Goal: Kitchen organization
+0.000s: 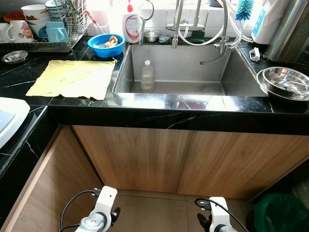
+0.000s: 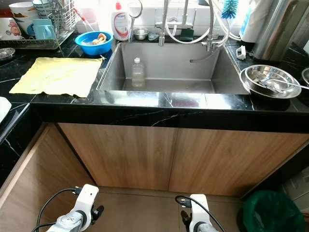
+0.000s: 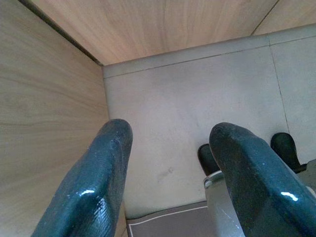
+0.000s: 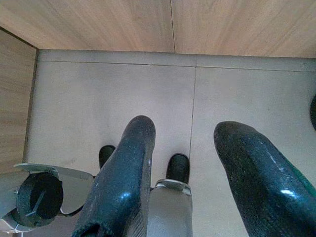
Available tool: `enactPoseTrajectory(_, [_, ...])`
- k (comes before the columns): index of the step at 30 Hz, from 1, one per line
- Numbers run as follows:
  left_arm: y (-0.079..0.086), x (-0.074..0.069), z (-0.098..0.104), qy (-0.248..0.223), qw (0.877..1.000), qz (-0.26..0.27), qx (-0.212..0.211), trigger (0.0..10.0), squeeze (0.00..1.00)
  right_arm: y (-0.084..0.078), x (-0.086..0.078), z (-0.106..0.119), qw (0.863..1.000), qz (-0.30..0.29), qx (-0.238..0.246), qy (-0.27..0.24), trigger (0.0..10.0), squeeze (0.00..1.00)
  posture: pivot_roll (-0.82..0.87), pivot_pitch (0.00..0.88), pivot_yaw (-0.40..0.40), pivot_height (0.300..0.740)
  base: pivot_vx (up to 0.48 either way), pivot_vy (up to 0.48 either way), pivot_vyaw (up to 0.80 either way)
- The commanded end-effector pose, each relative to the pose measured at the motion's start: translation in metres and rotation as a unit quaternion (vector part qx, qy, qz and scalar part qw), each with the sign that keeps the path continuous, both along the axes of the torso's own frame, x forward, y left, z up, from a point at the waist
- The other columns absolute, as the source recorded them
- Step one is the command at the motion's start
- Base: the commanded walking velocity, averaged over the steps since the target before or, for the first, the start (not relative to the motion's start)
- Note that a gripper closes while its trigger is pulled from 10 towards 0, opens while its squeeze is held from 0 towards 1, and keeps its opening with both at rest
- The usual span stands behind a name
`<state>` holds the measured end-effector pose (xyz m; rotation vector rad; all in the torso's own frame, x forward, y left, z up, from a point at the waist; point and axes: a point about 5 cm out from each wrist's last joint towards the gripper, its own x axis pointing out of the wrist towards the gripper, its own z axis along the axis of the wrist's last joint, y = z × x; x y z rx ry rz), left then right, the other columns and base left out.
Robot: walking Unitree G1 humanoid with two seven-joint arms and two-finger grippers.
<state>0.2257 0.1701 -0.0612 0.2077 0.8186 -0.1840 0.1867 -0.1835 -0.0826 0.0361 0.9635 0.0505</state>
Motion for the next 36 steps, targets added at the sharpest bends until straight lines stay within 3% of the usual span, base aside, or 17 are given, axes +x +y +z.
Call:
enactPoseTrajectory(1, [0.0040, -0.0017, -0.0009, 0.004, 1.000, 0.005, 0.003, 10.0, 0.00, 0.0008, 0.0016, 0.0008, 1.000, -0.004, 0.001, -0.005, 10.0, 0.00, -0.01, 0.000, 0.034, 0.740, 0.281, 0.000, 0.00])
enactPoseTrajectory(18, [0.0043, -0.0015, -0.0007, 0.004, 1.000, 0.000, 0.007, 10.0, 0.00, 0.0019, 0.0018, 0.0007, 1.000, -0.004, 0.003, -0.005, 10.0, 0.00, -0.01, 0.000, 0.037, 0.740, 0.342, 0.000, 0.00])
enactPoseTrajectory(36, [0.0044, -0.0063, -0.0032, 0.007, 1.000, -0.006, 0.005, 10.0, 0.00, 0.0027, 0.0004, -0.0001, 1.000, -0.005, 0.003, -0.003, 10.0, 0.00, -0.02, 0.000, 0.034, 0.740, 0.000, 0.000, 0.00])
